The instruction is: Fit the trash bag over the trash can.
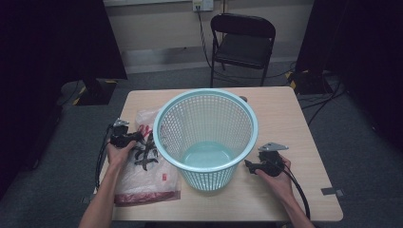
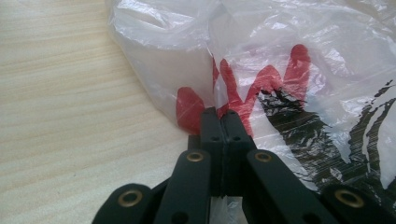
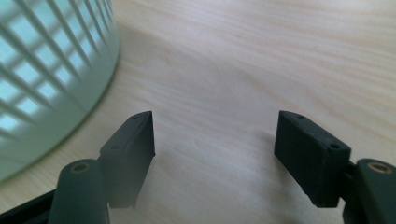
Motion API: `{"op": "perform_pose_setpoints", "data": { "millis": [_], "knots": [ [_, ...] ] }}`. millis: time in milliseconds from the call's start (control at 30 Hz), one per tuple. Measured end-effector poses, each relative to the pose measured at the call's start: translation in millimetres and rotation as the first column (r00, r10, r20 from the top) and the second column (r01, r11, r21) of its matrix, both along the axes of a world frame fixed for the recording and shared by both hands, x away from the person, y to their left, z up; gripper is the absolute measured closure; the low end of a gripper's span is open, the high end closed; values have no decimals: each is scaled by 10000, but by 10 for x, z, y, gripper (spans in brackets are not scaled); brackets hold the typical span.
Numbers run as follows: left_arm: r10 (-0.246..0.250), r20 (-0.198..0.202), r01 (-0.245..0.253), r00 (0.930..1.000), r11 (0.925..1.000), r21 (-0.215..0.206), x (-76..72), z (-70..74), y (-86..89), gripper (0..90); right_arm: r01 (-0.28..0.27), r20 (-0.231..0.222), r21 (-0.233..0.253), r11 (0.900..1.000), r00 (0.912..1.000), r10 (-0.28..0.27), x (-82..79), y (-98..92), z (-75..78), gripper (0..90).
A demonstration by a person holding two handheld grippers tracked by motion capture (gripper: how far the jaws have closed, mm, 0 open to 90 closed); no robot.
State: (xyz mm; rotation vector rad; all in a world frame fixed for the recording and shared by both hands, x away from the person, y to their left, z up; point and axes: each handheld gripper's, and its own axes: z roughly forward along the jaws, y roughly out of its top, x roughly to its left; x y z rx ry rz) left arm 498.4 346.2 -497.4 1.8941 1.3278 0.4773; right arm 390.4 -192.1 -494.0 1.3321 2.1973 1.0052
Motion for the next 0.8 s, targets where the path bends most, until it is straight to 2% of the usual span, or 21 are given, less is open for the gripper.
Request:
{"op": "perform_pose_setpoints", "data": {
  "millis": [100, 167, 233, 300, 367, 467, 567, 600, 800],
  "knots": [
    [-18, 3, 18, 10000, 9979, -650, -33, 8, -37, 900, -112, 202, 134, 9998, 9997, 109, 5, 24, 96, 293],
    [-252, 94, 261, 9996, 9925, -1196, -62, 42, -62, 900, -239, 204, 329, 9992, 9995, 232, 16, 30, 159, 308],
    [-565, 237, 592, 9981, 9895, -1315, -100, 104, -105, 900, -440, 211, 403, 9982, 9988, 432, 33, 39, 222, 309],
    [-771, 504, 847, 9957, 9817, -1706, -140, 187, -142, 900, -724, 315, 735, 9947, 9970, 703, 27, 44, 277, 306],
    [-894, 691, 1012, 9936, 9763, -1912, -171, 255, -173, 900, -733, 492, 713, 9948, 9963, 699, 27, 52, 337, 326],
    [-1215, 1027, 1407, 9873, 9679, -2081, -222, 370, -227, 900, -801, 817, 1075, 9910, 9941, 715, 45, 26, 447, 361],
    [-1482, 1465, 1754, 9780, 9652, -1940, -288, 507, -281, 900, -867, 1068, 1315, 9875, 9916, 728, 60, 11, 540, 400],
    [-1510, 1623, 1828, 9751, 9619, -2035, -314, 543, -292, 900, -932, 1186, 1384, 9860, 9900, 770, 64, 10, 578, 411],
    [-1787, 2279, 2293, 9571, 9484, -2192, -461, 723, -348, 900, -1203, 1658, 1528, 9809, 9816, 945, 84, 1, 753, 473]
  ]
}}
